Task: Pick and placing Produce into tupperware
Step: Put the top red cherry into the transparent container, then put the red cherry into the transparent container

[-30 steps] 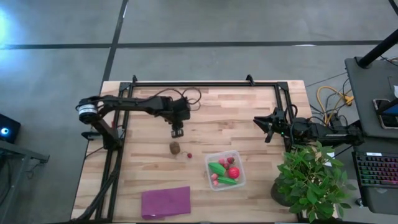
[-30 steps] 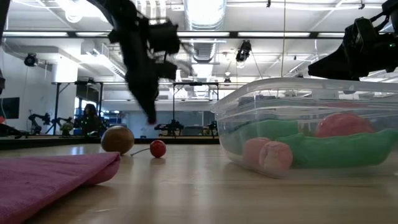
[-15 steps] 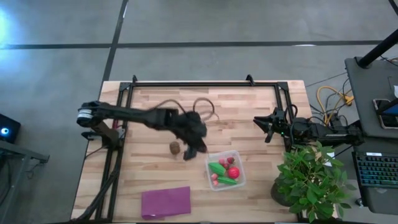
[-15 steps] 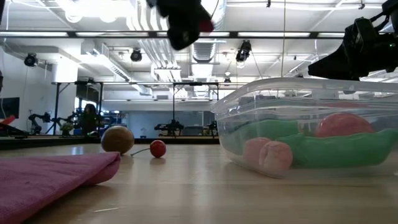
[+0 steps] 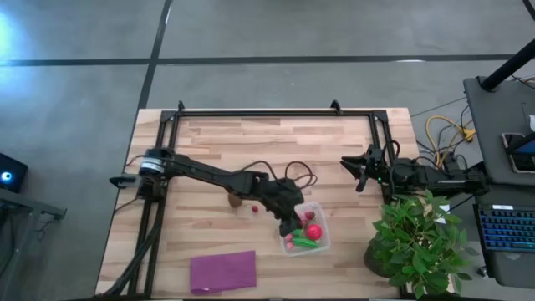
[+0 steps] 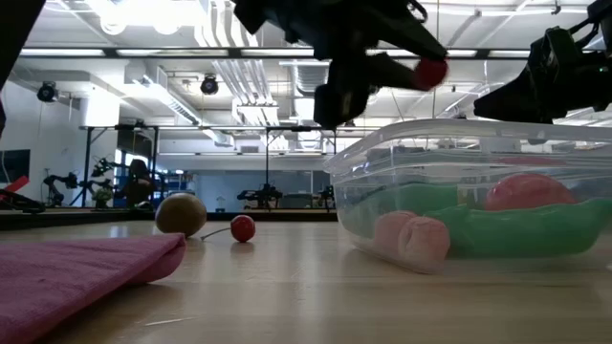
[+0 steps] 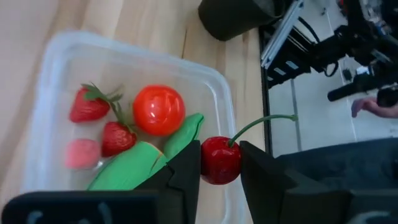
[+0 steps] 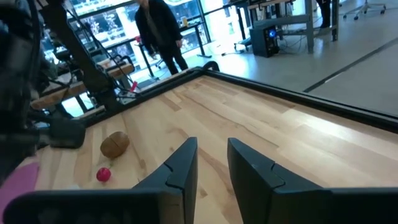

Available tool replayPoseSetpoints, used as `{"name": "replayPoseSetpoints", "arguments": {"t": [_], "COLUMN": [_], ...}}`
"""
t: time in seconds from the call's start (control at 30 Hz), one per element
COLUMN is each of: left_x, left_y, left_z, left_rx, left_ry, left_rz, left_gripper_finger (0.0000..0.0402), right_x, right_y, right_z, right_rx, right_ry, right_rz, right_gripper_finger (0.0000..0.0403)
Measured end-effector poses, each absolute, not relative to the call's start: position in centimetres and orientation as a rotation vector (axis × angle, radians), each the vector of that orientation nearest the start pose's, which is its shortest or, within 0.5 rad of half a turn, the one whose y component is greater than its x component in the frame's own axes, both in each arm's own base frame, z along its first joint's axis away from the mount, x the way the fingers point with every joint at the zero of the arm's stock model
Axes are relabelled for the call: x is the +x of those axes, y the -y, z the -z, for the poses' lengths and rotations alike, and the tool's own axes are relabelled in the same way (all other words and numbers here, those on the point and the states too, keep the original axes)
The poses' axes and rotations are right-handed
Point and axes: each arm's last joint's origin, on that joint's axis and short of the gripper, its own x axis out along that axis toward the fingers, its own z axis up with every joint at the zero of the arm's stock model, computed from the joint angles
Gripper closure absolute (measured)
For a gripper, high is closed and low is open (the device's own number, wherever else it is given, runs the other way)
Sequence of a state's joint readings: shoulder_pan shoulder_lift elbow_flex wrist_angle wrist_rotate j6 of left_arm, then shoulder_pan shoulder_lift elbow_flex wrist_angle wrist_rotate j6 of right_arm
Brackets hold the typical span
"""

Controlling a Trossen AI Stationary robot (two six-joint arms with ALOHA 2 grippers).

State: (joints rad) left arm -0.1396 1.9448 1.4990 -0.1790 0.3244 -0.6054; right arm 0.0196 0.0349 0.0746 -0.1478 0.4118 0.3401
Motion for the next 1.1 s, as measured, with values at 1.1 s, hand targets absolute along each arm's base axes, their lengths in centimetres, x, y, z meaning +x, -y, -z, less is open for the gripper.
{"name": "replayPoseSetpoints", "arguments": {"t": [1.1], "left_x": [35.6], "left_y": [8.0], "left_z": [-23.2], "left_rx": [0.194], "left_ry": [-1.249], "left_rz": [-0.012], "left_gripper_finger": [0.019], "right_x": [9.4], "right_y": [1.0], "right_z": [-17.1], "right_rx": [0.309], "right_ry": [-0.051], "right_rz": [0.408], "right_gripper_finger": [0.033]}}
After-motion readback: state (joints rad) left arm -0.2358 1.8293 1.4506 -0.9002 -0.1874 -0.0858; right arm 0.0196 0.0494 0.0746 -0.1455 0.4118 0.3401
